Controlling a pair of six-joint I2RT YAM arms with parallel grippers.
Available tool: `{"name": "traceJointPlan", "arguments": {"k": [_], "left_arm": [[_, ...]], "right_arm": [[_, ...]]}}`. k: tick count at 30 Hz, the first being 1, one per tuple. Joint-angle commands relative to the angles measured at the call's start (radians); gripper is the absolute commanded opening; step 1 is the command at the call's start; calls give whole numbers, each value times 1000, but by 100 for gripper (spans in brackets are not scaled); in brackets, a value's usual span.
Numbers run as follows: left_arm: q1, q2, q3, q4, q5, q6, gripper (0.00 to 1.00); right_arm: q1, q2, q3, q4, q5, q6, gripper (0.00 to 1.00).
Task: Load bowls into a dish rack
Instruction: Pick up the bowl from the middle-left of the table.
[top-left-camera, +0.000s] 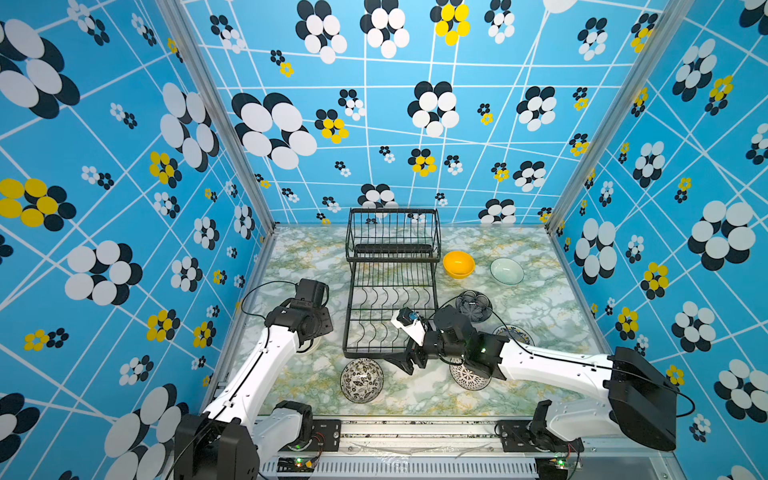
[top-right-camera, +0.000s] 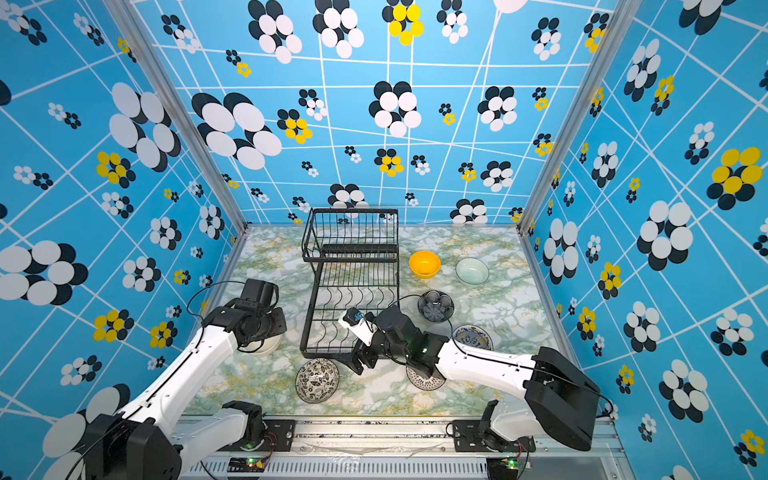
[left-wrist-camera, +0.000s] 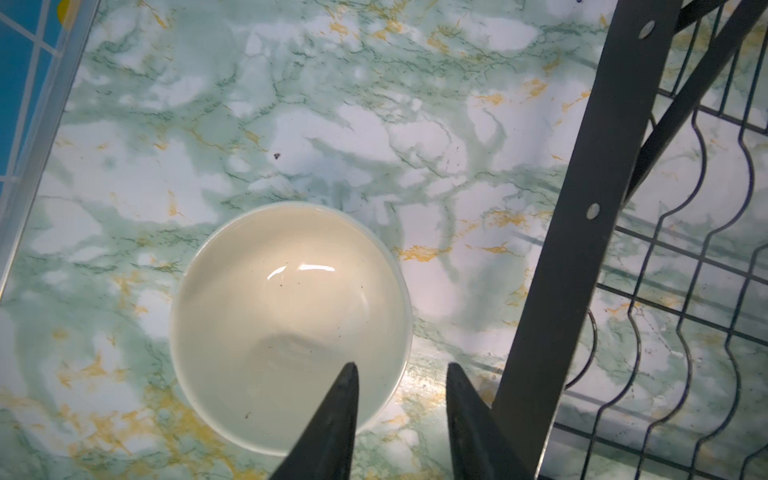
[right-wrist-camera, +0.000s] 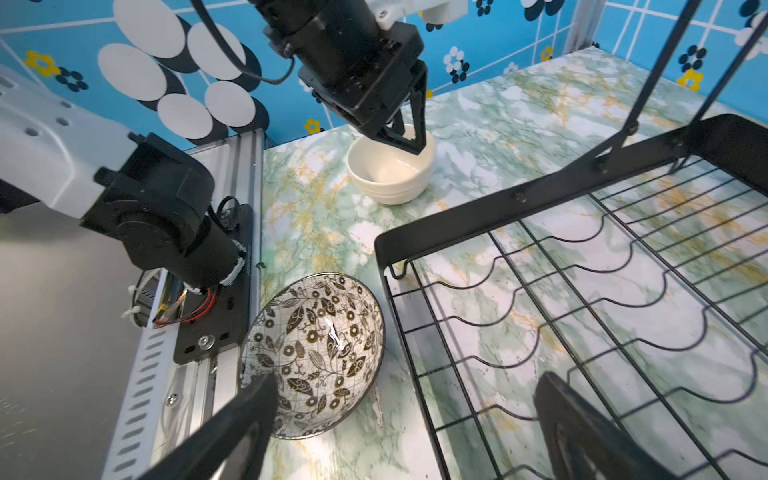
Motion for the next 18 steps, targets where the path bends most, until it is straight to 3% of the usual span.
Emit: {"name": "traceJointPlan", "arguments": {"k": [1, 8, 18], "left_arm": [[-2, 15, -9, -8, -8, -8, 36], [6, 67, -22, 18, 3, 11, 33], [14, 148, -24, 65, 4, 17, 26]], "right_arm": [[16, 32, -15, 66, -46, -15, 100], [94, 100, 30, 35, 54, -48, 100], [97, 137, 1, 134, 95, -26, 100]]}}
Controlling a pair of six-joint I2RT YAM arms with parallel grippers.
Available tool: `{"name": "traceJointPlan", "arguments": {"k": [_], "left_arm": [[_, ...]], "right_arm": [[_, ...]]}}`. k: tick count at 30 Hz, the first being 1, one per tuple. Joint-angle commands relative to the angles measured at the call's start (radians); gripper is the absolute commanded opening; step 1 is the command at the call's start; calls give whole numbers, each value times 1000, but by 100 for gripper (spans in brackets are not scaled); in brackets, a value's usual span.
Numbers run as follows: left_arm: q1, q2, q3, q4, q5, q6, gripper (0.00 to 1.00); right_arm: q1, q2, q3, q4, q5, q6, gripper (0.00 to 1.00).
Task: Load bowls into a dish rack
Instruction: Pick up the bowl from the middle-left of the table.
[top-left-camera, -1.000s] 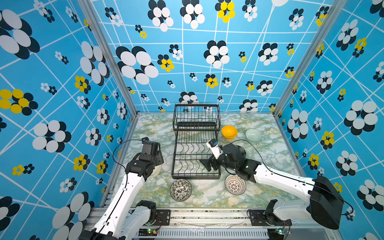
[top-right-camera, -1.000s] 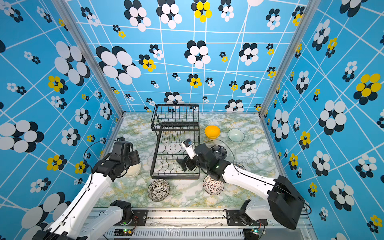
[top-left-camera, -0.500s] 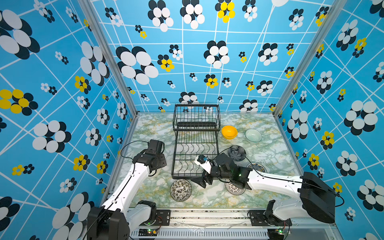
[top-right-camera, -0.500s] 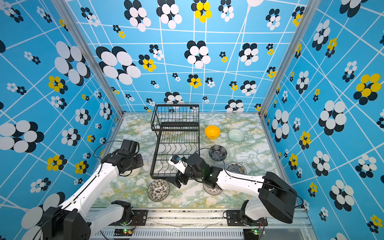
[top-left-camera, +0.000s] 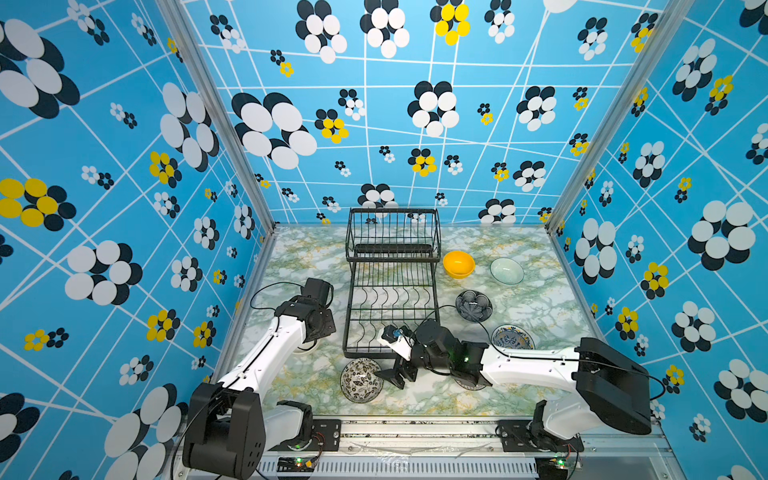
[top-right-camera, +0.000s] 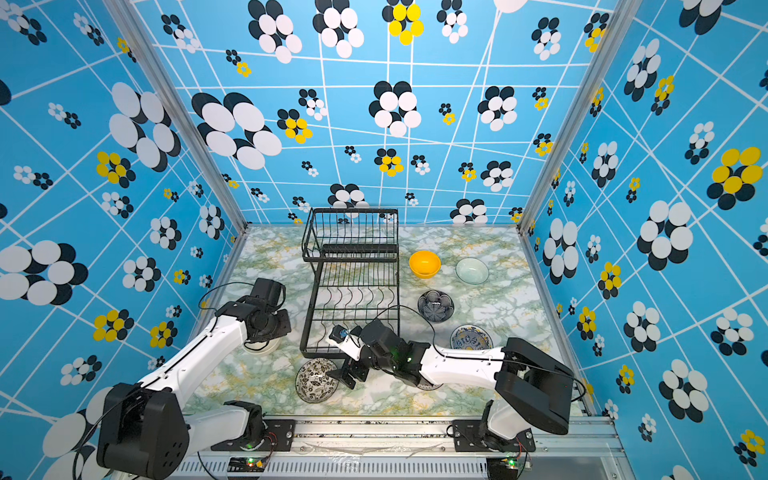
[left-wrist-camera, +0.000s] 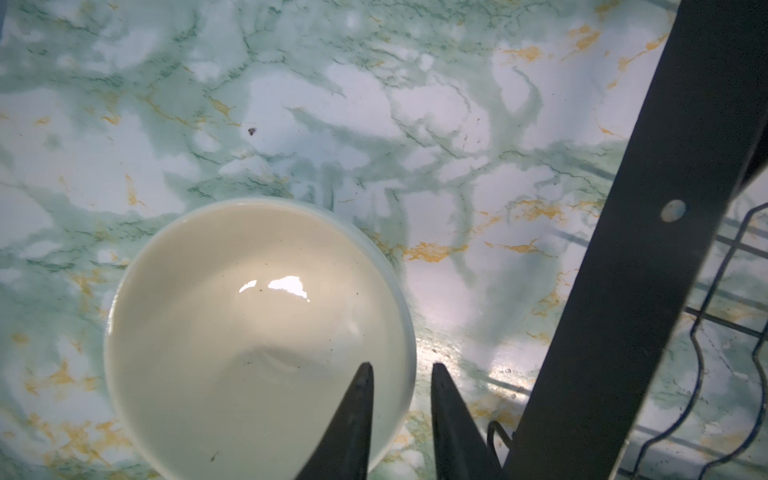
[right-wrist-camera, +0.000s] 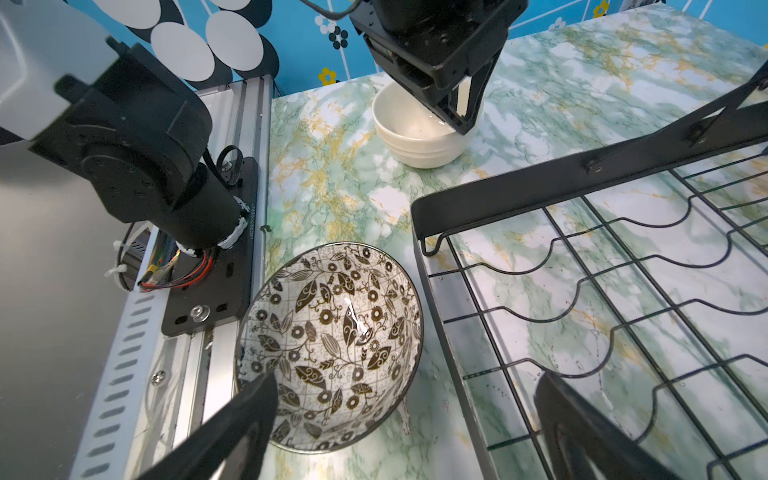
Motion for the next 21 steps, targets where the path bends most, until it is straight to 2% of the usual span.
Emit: {"name": "traceJointPlan", "arguments": {"k": [1, 7, 21], "left_arm": [[13, 28, -7, 21, 0, 17, 26], [15, 73, 5, 36, -5, 26, 24], [24, 144, 31, 34, -16, 28, 15]], "right_arm": [[1, 19, -1, 68, 27, -7, 100], [0, 82, 28, 48, 43, -40, 100], [1, 73, 14, 76, 67, -32, 100]]}}
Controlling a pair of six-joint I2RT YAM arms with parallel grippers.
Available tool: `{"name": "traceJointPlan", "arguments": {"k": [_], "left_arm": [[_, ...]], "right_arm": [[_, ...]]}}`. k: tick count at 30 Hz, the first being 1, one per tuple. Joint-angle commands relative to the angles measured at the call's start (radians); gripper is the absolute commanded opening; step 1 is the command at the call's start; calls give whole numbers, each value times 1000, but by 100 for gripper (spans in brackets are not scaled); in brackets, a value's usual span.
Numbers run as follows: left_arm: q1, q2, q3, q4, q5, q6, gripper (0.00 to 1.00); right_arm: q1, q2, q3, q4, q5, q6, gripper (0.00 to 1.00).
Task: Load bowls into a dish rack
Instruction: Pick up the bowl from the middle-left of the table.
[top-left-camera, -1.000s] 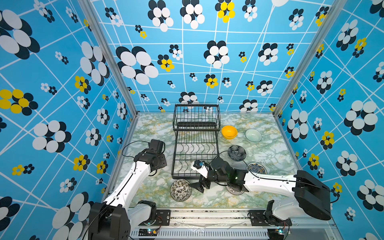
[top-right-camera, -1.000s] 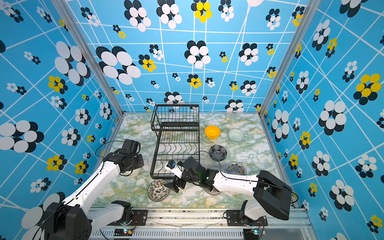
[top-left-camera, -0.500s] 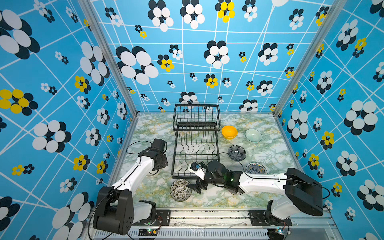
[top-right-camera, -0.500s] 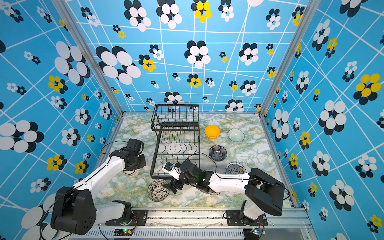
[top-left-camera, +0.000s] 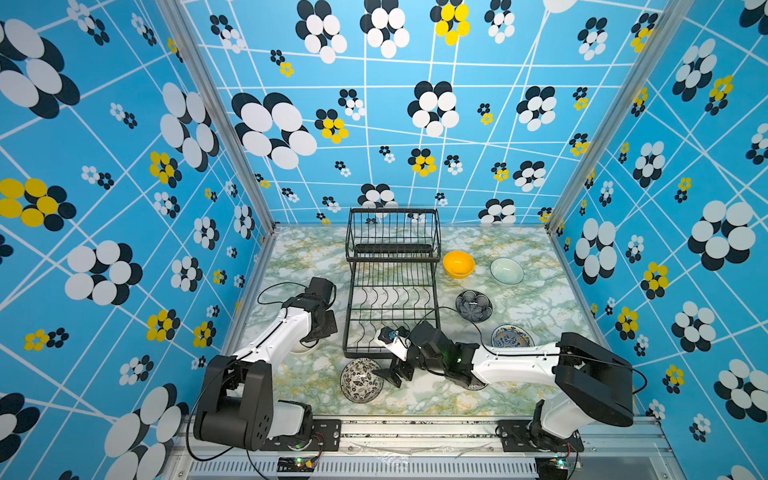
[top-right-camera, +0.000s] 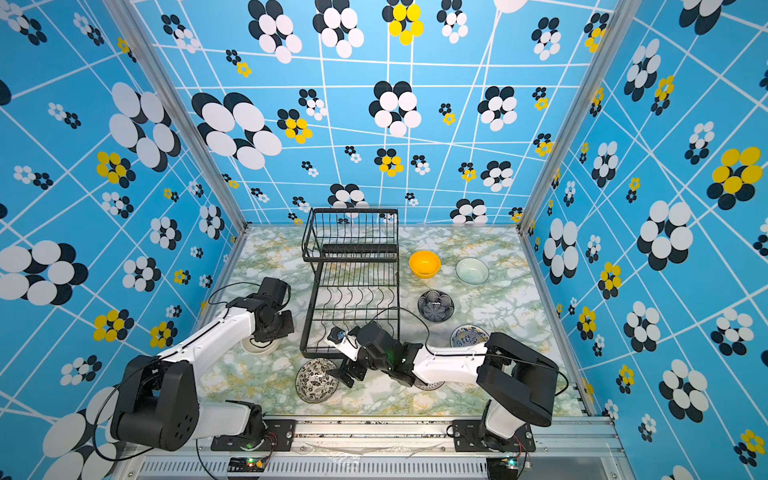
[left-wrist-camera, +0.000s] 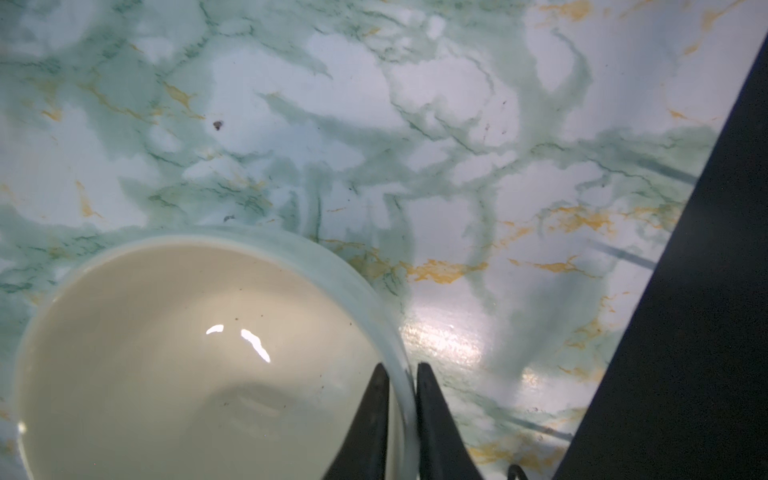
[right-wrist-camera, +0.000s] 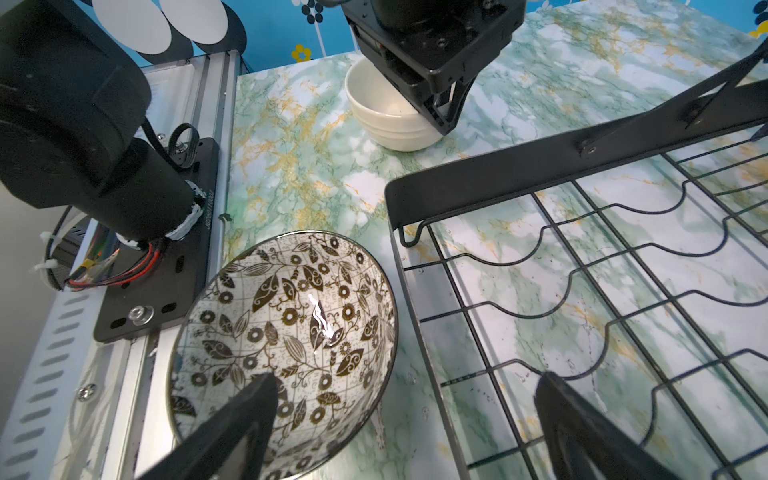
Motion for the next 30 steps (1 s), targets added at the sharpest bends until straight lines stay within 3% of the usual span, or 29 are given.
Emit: {"name": "traceJointPlan", "arguments": {"k": [1, 17, 25, 30], "left_arm": [[11, 14, 30, -12, -20, 3, 14], [0, -79, 27, -28, -48, 17, 0], [-16, -226, 49, -71, -64, 25, 0], [-55, -312, 100, -98, -10, 12, 0]], "right_arm": [[-1, -12, 14, 23, 22, -9, 100], [-30, -35, -9, 68, 34, 47, 100], [-145, -71, -65, 174, -58, 190, 100], [-222, -89, -92, 212, -70, 268, 100]]}}
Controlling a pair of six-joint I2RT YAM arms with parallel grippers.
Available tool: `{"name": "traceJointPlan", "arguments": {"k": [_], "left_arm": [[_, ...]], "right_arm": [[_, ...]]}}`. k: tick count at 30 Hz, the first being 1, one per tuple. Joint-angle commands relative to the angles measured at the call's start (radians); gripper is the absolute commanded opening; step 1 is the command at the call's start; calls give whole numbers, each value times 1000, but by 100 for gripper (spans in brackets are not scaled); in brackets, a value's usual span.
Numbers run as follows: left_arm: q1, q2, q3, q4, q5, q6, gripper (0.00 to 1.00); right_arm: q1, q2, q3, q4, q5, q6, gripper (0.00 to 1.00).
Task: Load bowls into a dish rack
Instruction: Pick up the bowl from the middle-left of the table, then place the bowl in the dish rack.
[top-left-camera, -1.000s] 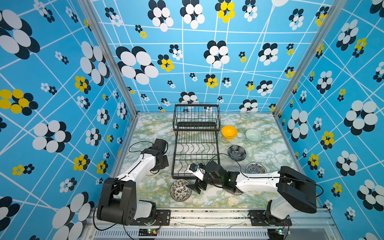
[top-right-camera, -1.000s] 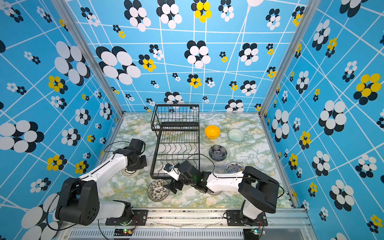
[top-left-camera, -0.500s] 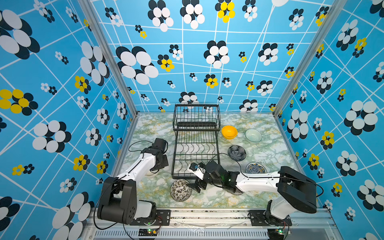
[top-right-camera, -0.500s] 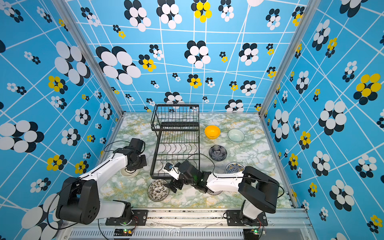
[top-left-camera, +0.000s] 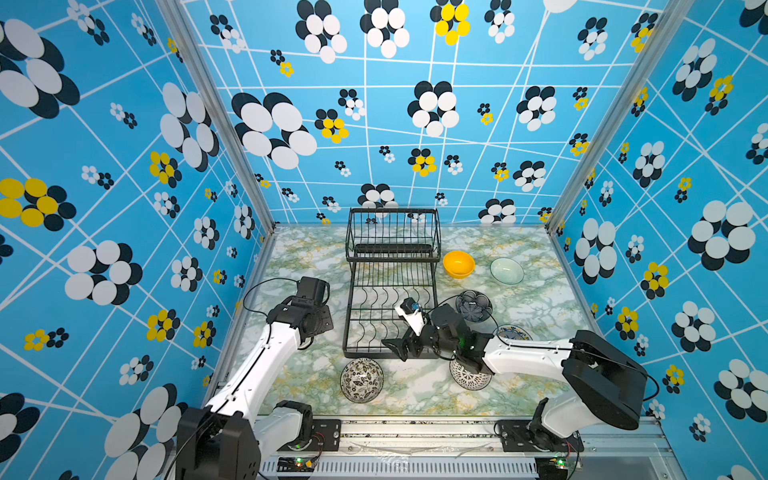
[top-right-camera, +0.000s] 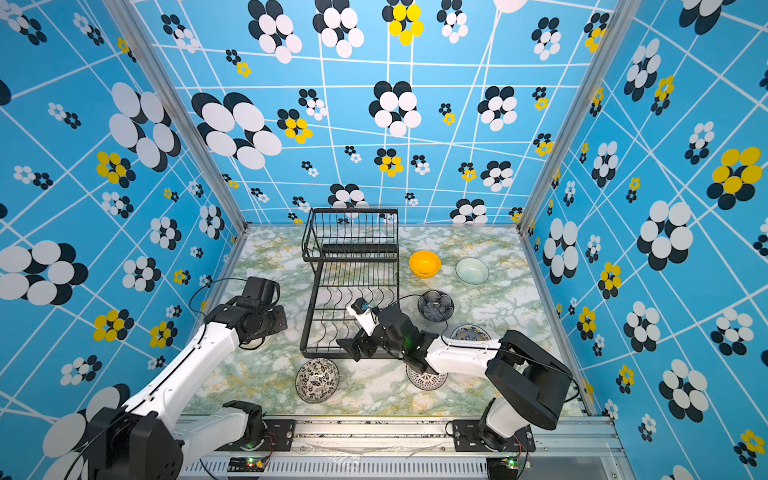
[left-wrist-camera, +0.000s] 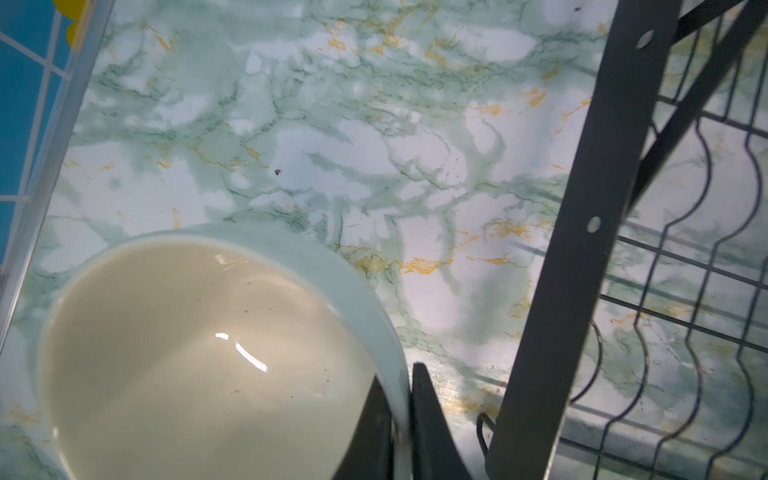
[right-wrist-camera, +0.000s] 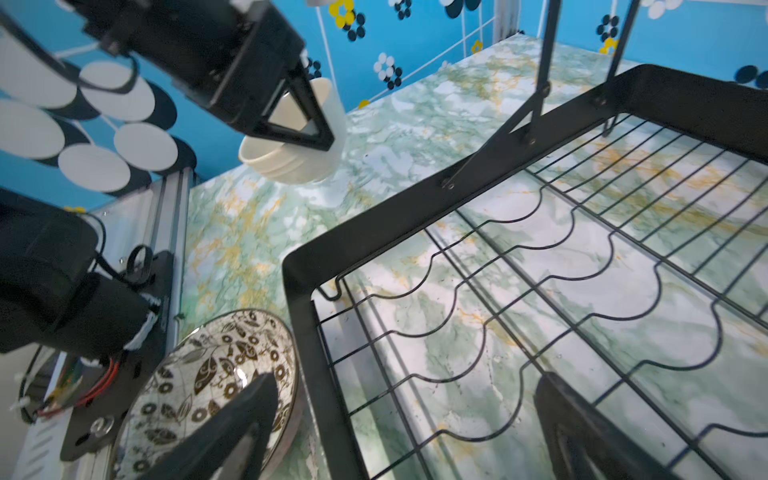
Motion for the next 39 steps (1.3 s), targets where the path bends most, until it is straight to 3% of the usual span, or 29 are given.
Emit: {"name": "traceJointPlan", "arguments": {"k": [1, 7, 11, 23, 28, 36, 39], "left_arm": [[-46, -65, 76, -13, 23, 1, 0], [-207, -94, 170, 13, 13, -53, 0], [-281, -93, 152, 149, 108, -91, 0], [-370, -74, -74, 648, 331, -209, 0], [-397, -42, -166, 918, 409, -209, 0], [-412, 59, -212, 1187, 552, -171, 0], [-415, 93, -246, 1329, 605, -159, 0]], "right_arm": [[-42, -38, -31, 57, -32, 85, 100], [-94, -63, -40, 40, -35, 107, 100], [-105, -79, -43, 28, -38, 109, 100], [-112, -170, -53, -60, -75, 91, 100], [-120, -199, -19, -169, -92, 55, 100], [-122, -267, 1, -311, -99, 58, 100], [-122, -288, -47, -272, -87, 46, 100]]}}
